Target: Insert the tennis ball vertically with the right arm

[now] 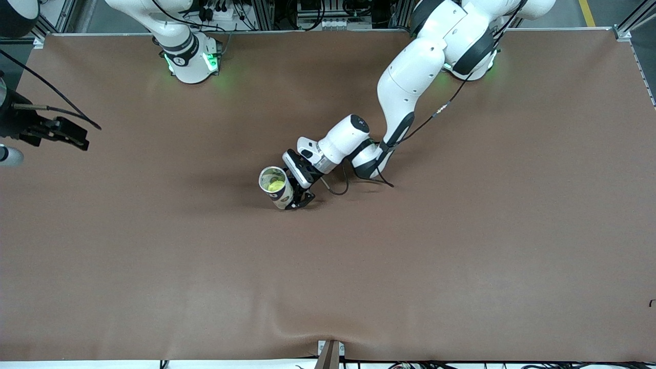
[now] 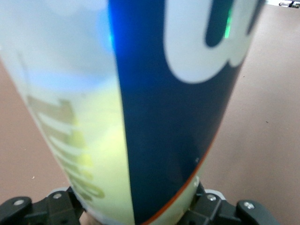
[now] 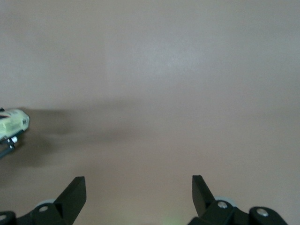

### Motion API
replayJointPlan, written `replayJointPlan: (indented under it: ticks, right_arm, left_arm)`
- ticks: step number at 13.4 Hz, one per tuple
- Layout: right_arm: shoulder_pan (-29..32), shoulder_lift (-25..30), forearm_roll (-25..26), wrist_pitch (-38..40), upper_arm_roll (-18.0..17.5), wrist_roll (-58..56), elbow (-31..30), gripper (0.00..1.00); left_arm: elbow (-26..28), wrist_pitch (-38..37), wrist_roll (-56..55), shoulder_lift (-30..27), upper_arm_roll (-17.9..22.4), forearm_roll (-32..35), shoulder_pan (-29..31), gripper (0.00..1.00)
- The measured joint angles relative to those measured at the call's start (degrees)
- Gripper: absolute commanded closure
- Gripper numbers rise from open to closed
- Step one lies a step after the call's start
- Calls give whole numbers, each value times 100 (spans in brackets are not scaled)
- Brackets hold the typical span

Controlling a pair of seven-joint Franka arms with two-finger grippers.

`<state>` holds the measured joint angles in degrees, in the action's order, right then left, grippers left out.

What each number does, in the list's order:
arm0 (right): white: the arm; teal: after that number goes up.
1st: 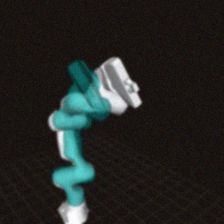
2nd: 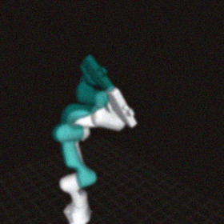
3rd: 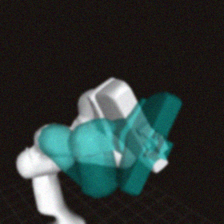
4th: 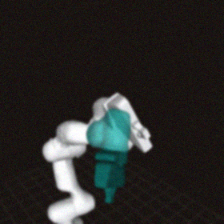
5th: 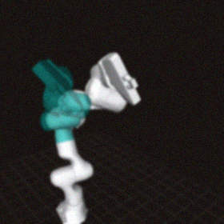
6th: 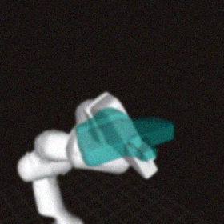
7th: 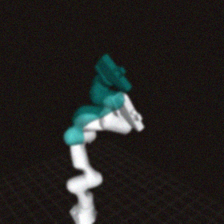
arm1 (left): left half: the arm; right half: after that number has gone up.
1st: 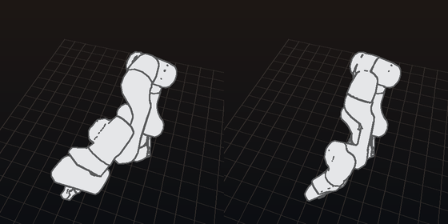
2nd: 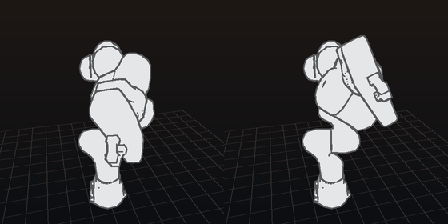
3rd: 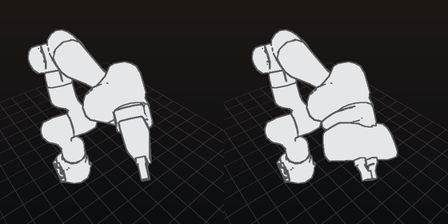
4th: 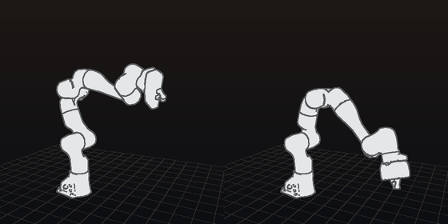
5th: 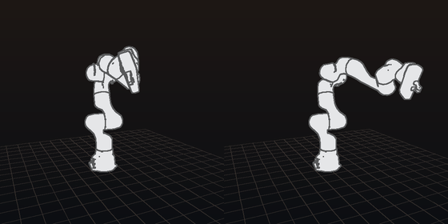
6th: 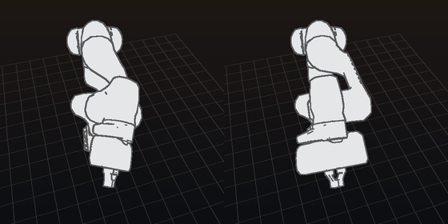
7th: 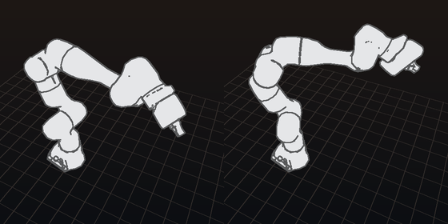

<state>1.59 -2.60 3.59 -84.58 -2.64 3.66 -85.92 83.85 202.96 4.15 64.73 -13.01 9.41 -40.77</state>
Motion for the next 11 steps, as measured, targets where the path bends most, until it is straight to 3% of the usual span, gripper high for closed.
replayJointPlan:
  ticks: [5,11]
  right_arm:
    - [-106,322,-141,-218,110,-119,-507,0]
    - [-251,327,-140,-140,132,-127,-230,0]
  left_arm:
    - [0,0,0,0,0,0,0,16]
    - [0,0,0,0,0,0,0,16]
